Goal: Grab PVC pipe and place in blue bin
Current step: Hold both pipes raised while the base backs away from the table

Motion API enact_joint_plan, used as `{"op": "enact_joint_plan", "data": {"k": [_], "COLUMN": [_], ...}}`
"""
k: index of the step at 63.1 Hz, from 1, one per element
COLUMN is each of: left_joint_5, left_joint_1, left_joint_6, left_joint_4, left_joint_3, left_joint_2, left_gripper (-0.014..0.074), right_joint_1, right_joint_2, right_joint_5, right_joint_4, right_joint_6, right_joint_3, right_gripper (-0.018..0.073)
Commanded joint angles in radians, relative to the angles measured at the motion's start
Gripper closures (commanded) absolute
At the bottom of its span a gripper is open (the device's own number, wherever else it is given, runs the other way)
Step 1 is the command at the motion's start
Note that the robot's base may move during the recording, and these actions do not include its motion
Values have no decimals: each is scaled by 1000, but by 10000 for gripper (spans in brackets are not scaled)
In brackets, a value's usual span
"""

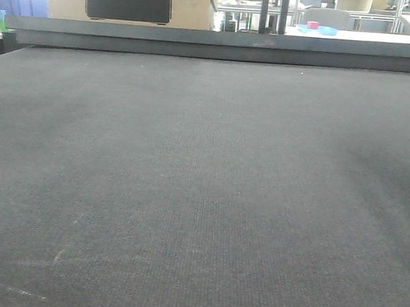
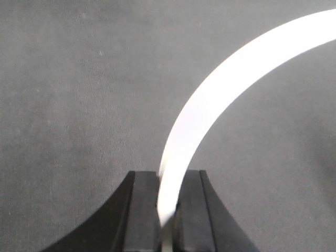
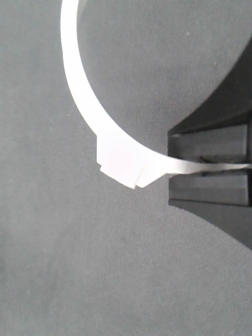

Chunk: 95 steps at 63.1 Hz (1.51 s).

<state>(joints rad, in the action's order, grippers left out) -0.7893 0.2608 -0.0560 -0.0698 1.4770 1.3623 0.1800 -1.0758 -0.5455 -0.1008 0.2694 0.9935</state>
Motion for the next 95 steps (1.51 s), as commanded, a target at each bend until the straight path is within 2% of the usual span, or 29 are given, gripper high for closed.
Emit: {"op": "enact_joint_plan", "data": {"k": [1,13,22,31,55,83,95], "left_joint_5": [107,318,397,424,438,434,434], "left_joint_1": [6,6,6,-8,-127,-127,-127], "left_joint_6": [-9,-9,-9,-9,-9,-9,-9], "left_joint_4": [-8,0,0,15,9,12,12], "left_joint_3": [-78,-280,-403,-496,-570,-570,-565], "left_joint_2": [-56,-166,-243,-322,-492,-519,-519], "left_gripper": [707,707,707,707,707,707,707], "right_joint_1": [2,2,2,2,2,2,2], "right_joint_2": [68,168,225,306,411,411,414], "right_joint_5": [93,137,145,157,151,190,166], "right_joint_4": [-33,-90,-99,-101,-150,-150,-148], "right_joint_6": [-10,-10,-10,-10,-10,-10,-10], "right_joint_3": [-62,-149,-177,-181,-206,-204,-172], "right_gripper": [727,727,727,727,727,727,727]}}
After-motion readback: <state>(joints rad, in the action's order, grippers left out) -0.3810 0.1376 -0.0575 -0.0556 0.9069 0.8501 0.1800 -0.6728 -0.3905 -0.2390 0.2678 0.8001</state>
